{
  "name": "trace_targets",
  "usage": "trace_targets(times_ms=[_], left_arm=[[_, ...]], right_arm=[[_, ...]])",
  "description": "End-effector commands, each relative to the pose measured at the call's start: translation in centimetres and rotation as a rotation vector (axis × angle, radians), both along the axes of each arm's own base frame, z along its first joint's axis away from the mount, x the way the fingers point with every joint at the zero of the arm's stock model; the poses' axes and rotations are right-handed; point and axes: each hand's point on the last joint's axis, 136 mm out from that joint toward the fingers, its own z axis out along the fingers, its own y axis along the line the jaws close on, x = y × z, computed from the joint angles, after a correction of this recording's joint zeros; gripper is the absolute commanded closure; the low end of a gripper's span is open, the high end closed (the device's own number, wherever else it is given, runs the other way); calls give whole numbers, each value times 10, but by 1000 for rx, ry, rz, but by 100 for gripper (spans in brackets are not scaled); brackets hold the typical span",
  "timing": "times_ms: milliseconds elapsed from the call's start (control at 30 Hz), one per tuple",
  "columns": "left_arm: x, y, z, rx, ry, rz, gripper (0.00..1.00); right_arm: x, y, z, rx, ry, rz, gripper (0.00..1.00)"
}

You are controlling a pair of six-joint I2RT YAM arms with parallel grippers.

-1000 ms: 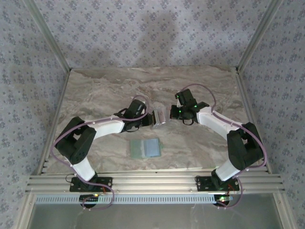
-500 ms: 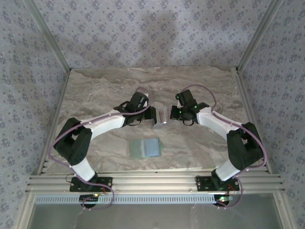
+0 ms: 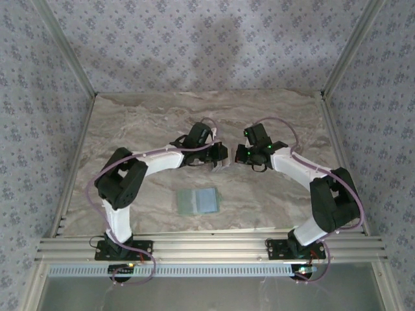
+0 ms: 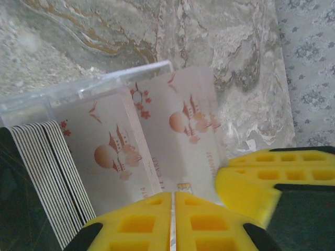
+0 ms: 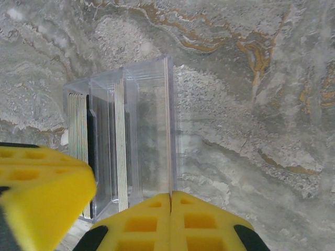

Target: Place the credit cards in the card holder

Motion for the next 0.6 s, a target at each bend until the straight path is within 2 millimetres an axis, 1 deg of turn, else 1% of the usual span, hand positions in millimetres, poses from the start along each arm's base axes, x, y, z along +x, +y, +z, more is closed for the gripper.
trace_targets(times_ms=[0,300,433,567], left_arm=[[2,-21,21,-85,-12,-43,90],[2,-39,17,-111,9,-83,87],[2,-42,12,-103,21,-84,87],[3,-41,3,-87,35,-74,87]], right_arm=[[-4,-6,2,11,12,-26,100],[-5,-7,4,21,10,-32,100],[-5,-9,5,21,10,-33,100],[-5,-11,7,21,5,-39,100]])
